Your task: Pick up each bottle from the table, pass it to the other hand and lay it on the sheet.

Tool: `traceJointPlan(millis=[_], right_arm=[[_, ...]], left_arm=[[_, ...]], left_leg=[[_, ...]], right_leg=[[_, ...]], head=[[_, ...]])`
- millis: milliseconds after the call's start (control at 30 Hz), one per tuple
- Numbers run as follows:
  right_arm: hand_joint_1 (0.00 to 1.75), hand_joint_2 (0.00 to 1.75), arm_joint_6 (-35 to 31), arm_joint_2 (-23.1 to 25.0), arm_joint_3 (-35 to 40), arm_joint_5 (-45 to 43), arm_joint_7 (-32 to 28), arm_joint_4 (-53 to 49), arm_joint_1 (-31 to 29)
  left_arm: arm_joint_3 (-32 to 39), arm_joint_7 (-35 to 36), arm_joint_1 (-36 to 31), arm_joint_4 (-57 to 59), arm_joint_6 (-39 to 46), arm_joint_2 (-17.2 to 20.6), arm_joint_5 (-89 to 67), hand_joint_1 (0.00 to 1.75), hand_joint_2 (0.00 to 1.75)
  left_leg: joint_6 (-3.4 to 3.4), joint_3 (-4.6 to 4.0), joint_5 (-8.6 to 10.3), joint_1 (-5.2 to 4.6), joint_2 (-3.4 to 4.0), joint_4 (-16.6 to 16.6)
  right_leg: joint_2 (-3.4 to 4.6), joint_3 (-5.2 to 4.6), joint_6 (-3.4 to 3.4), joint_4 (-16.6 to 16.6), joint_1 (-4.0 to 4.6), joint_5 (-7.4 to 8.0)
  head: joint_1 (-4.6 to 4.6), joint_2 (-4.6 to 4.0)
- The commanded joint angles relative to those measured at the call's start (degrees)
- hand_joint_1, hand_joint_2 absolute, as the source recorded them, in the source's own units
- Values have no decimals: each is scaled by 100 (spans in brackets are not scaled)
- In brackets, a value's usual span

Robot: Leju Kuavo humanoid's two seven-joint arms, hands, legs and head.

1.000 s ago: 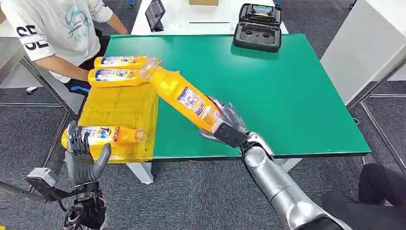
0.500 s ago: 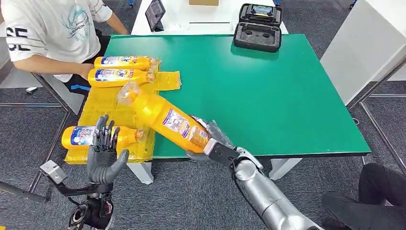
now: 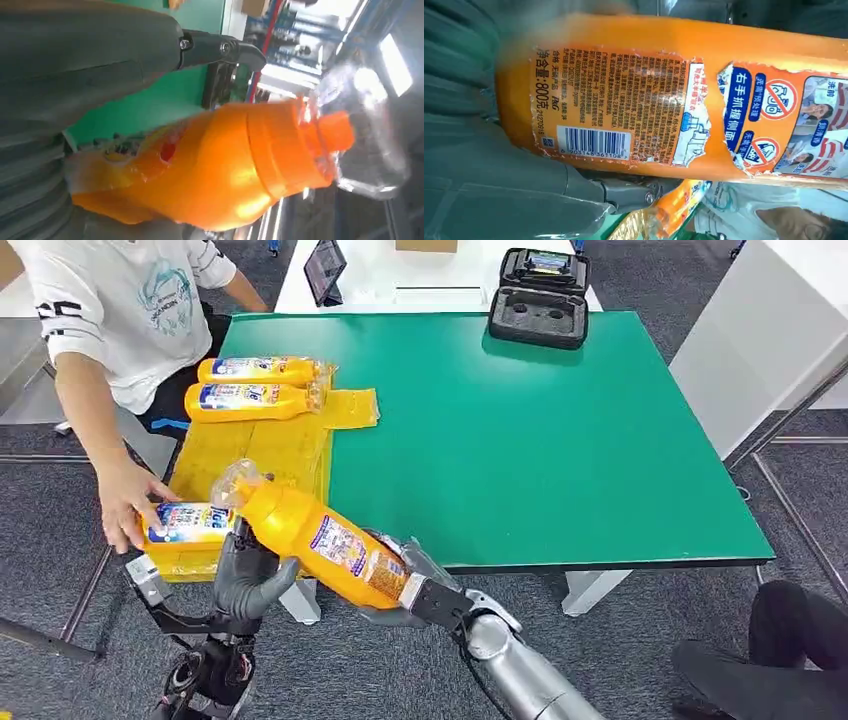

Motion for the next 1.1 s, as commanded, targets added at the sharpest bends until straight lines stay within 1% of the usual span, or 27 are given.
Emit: traceJointPlan(millis=[33, 233, 267, 333, 400, 467, 633, 800, 833, 933, 967, 1100], right_arm=[[175, 175, 74, -135, 118, 251, -11, 46, 12], [175, 175, 179, -191, 7, 267, -11, 54, -63], [175, 175, 190, -193, -11, 261, -11, 49, -65], [175, 175, 210, -165, -23, 262, -11, 84, -88], [173, 175, 224, -110, -23, 340, -11, 188, -115], [175, 175, 227, -83, -23, 372, -11, 205, -118], [175, 175, 227, -83, -23, 372, -11, 205, -118], [175, 175, 237, -58, -101, 412, -11, 201, -95], [175, 175, 236, -59, -105, 425, -11, 193, -83], [175, 175, 233, -34, -114, 529, -11, 263, -74], [175, 175, 217, -27, -111, 562, -11, 280, -78], [175, 175, 239, -13, -146, 556, -11, 311, -85]], left_arm=[[-503, -20, -353, 617, -410, 238, -219, 0, 175], [-793, -130, -378, 755, -1188, 420, -472, 0, 175], [-799, -175, -422, 856, -1361, 400, -573, 0, 175], [-801, -184, -518, 999, -1512, 360, -607, 0, 175], [-816, -195, -643, 1202, -1840, 338, -575, 0, 175], [-854, -216, -739, 1368, -2029, 337, -602, 0, 175], [-854, -216, -739, 1368, -2029, 337, -602, 0, 175], [-902, -308, -845, 1438, -2244, 365, -704, 0, 175], [-896, -304, -854, 1440, -2238, 368, -712, 0, 175], [-861, -316, -868, 1443, -2241, 359, -713, 0, 175], [-858, -317, -874, 1451, -2279, 362, -690, 0, 175], [-858, -308, -863, 1435, -2273, 360, -713, 0, 175]], left_leg=[[-7, 13, -1, 3, -2, -6], [-9, 19, -3, 3, 0, -6], [-6, 12, 0, 0, -3, -6], [-13, 26, -4, 8, -4, -7], [-6, 9, 0, 2, -5, -3], [-7, 12, 1, 1, -7, -4], [-8, 18, -3, 2, 4, -6], [-8, 13, -3, 4, -3, -3], [-12, 24, -5, 8, -5, -5], [-8, 13, -2, 5, -2, -3], [-13, 25, -5, 10, 2, -5], [-8, 13, -2, 4, 0, -3]], right_leg=[[-3, 13, -6, -6, 4, -2], [-2, 18, -8, -5, 4, -4], [-5, 11, -5, -3, 1, -3], [-7, 29, -11, -9, 9, -6], [-6, 11, -6, -3, 3, -2], [-8, 13, -6, -2, 2, -3], [3, 16, -7, -4, 3, -3], [-4, 14, -7, -3, 5, -4], [-7, 26, -11, -7, 9, -7], [-4, 14, -8, -4, 6, -3], [0, 26, -11, -8, 11, -4], [-2, 13, -7, -3, 5, -3]], head=[[-2, 0], [-2, 0], [-2, 0], [-2, 0], [-2, 0], [0, 0], [-2, 0], [0, 0], [-2, 0], [0, 0], [-2, 0], [-2, 0]])
